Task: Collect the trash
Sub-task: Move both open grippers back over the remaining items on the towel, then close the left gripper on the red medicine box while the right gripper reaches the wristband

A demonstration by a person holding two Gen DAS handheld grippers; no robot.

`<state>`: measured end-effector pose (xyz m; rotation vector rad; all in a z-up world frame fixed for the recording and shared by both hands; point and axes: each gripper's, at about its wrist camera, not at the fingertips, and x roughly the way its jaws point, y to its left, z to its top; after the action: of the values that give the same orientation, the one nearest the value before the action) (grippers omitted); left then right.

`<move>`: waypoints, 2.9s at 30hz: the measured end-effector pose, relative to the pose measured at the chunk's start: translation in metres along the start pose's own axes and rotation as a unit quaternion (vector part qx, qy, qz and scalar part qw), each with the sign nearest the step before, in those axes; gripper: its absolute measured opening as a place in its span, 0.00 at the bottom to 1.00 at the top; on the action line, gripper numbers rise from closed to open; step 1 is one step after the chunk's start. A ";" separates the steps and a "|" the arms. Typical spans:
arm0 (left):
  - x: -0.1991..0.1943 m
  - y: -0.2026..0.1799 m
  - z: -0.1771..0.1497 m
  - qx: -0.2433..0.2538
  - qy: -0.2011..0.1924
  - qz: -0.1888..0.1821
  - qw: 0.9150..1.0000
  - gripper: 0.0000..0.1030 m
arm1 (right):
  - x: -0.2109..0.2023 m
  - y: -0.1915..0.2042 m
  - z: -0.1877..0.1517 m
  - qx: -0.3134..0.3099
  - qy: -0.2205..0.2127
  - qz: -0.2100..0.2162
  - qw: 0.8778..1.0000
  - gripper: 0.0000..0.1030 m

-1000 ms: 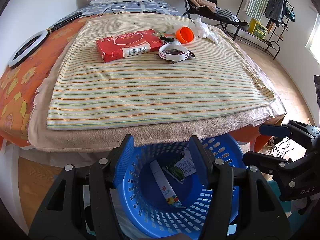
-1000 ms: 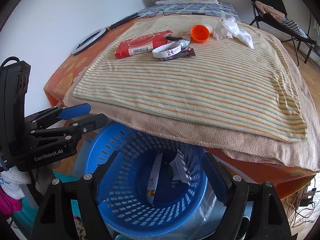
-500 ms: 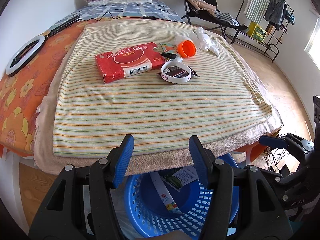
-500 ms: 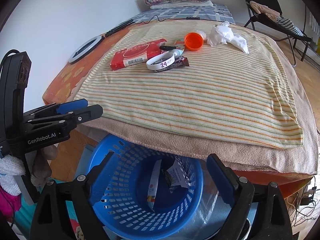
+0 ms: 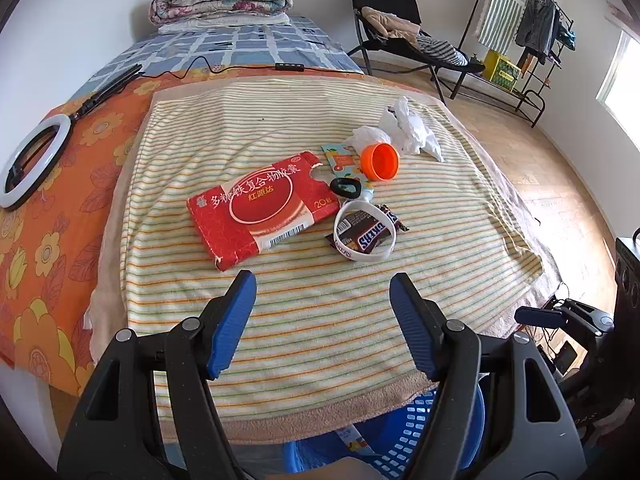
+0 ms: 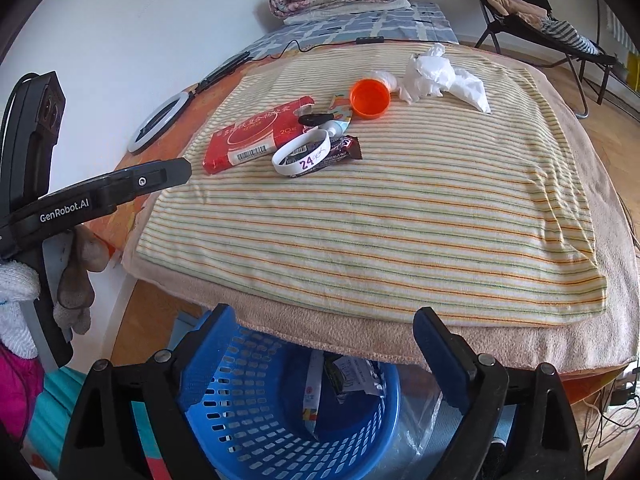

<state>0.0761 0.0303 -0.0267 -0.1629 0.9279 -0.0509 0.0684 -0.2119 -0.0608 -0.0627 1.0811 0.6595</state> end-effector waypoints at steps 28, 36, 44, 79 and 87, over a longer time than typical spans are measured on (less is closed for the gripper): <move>0.121 0.104 0.086 -0.129 0.069 -0.028 0.989 0.69 | 0.025 0.004 0.061 0.014 0.009 0.045 0.999 0.89; 0.116 0.090 0.063 -0.098 0.105 -0.037 0.989 0.76 | 0.026 -0.006 0.063 0.032 0.008 0.041 0.999 0.89; 0.104 0.038 0.045 0.047 0.119 -0.005 0.992 0.82 | 0.028 -0.024 0.076 0.083 0.009 0.069 0.994 0.83; 0.095 0.044 0.021 0.089 0.117 0.103 0.984 0.88 | 0.106 -0.026 0.123 0.113 0.053 0.044 0.991 0.35; 0.091 0.050 0.009 0.096 0.123 0.083 0.984 0.88 | 0.095 -0.014 0.127 0.083 0.031 0.027 0.996 0.23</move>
<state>0.1365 0.0707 -0.1018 0.1030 1.1745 -0.0052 0.2053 -0.1339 -0.0815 0.0911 1.1965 0.6174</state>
